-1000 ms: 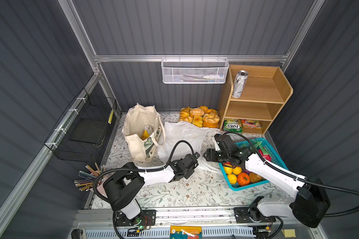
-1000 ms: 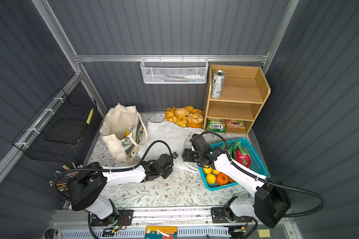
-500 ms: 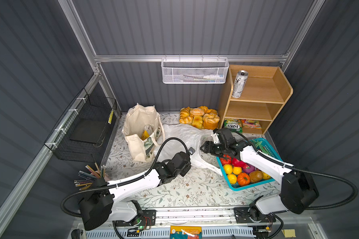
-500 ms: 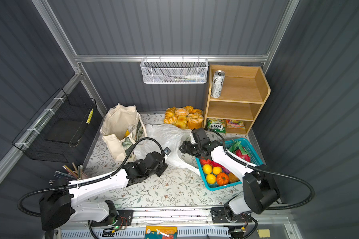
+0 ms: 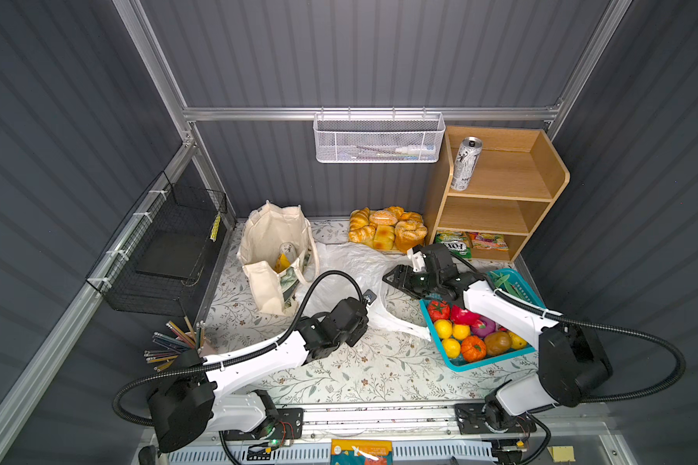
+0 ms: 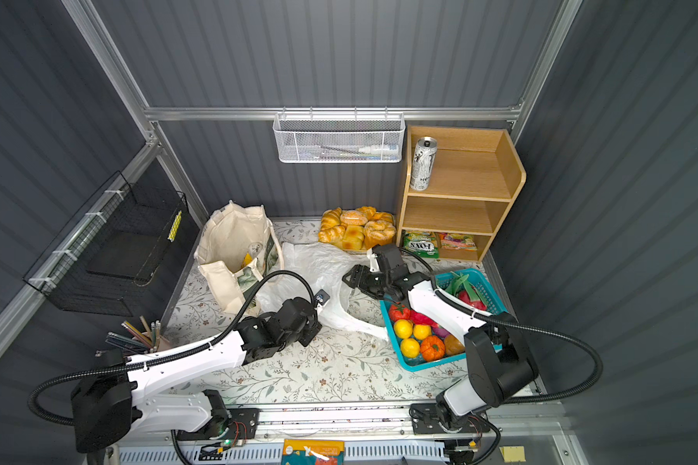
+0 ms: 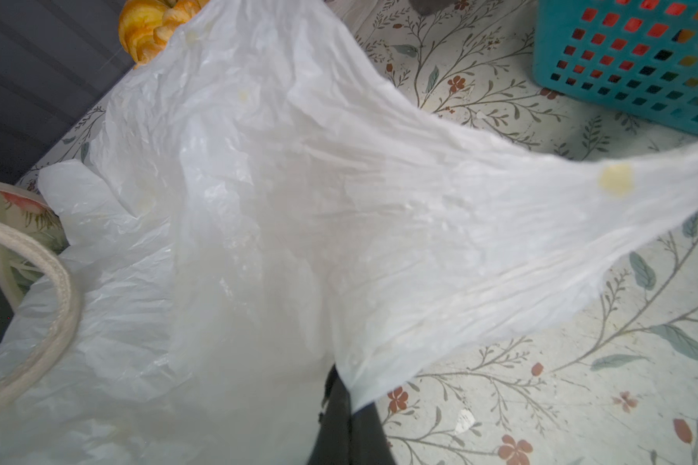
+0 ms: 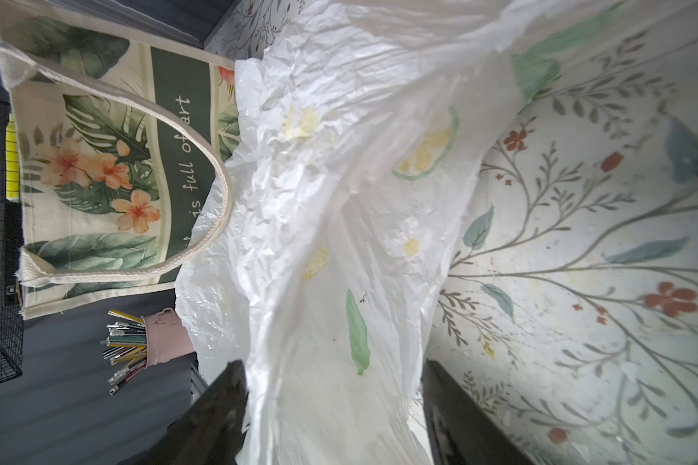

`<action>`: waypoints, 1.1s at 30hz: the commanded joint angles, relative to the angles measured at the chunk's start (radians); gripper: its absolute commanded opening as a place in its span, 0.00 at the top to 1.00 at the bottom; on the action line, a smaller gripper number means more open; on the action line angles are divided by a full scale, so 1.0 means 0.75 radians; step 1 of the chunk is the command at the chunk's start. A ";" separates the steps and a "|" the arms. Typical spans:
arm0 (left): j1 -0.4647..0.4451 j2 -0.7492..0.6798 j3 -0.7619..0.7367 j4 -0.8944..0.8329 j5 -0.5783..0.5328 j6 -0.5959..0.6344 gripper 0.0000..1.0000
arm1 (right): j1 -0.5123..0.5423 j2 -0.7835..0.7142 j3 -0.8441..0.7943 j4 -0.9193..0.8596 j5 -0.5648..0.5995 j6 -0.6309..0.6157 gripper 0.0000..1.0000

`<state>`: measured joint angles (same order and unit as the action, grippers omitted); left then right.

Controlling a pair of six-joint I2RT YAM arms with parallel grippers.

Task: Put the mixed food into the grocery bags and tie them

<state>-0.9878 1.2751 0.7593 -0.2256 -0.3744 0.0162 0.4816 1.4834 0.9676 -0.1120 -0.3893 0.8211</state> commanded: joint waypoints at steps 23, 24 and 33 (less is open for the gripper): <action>-0.002 -0.169 -0.007 -0.108 -0.016 -0.046 0.44 | -0.010 0.352 0.224 0.299 -0.245 0.209 1.00; -0.003 -0.212 0.001 -0.126 -0.017 -0.056 0.37 | -0.006 0.341 0.216 0.298 -0.250 0.204 1.00; -0.003 -0.206 0.234 -0.151 0.061 -0.073 0.21 | 0.034 0.264 0.174 0.267 -0.219 0.162 1.00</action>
<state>-0.9878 1.0836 0.8635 -0.3336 -0.3599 -0.0303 0.4953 1.7008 1.1061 0.1013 -0.5545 0.9714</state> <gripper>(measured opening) 0.785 0.046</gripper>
